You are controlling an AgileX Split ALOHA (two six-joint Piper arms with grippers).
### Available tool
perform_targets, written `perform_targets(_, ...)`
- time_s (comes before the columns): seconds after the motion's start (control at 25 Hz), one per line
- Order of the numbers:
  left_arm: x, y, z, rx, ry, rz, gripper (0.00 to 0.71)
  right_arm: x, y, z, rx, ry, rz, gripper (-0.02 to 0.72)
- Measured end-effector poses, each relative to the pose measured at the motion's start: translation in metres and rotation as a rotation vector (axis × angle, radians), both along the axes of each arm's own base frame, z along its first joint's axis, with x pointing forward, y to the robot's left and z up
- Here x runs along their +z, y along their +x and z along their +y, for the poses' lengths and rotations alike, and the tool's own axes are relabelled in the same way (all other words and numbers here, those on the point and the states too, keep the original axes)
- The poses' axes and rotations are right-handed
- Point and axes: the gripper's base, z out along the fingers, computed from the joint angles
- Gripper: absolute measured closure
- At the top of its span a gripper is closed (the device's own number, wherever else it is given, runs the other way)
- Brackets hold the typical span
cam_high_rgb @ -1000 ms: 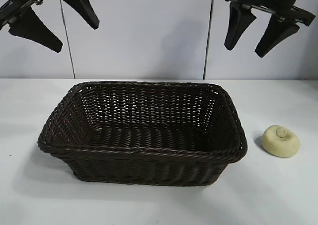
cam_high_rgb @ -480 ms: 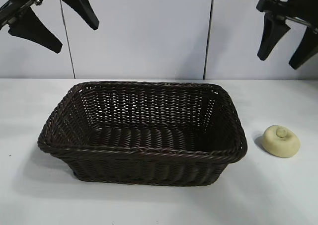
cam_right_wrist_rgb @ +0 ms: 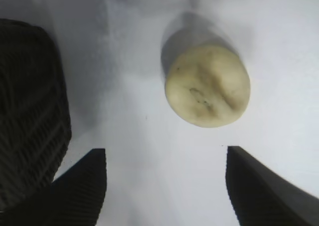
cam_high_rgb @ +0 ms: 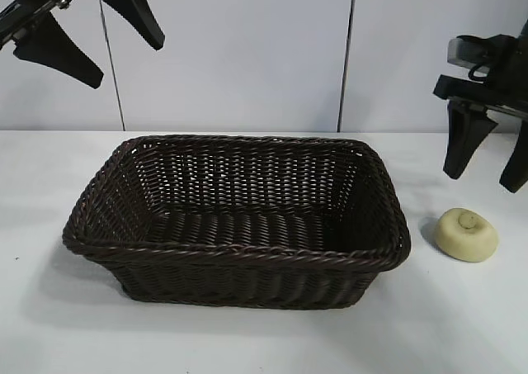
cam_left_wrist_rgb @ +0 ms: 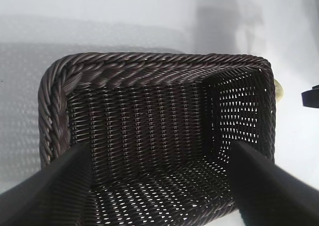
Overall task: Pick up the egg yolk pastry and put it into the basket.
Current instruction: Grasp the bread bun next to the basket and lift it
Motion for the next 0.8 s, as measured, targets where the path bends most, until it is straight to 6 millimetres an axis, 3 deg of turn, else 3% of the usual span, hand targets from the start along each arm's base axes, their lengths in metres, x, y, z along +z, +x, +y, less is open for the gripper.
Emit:
perform_targets(0.4, 0.0, 0.0, 0.0, 0.0, 0.0, 0.0, 0.161, -0.023, -0.005, -0.004, -0.03, -0.045, -0.014, 0.209)
perform_targets(0.8, 0.0, 0.0, 0.0, 0.0, 0.0, 0.0, 0.161, -0.062, 0.007, -0.004, -0.077, -0.046, 0.016, 0.209)
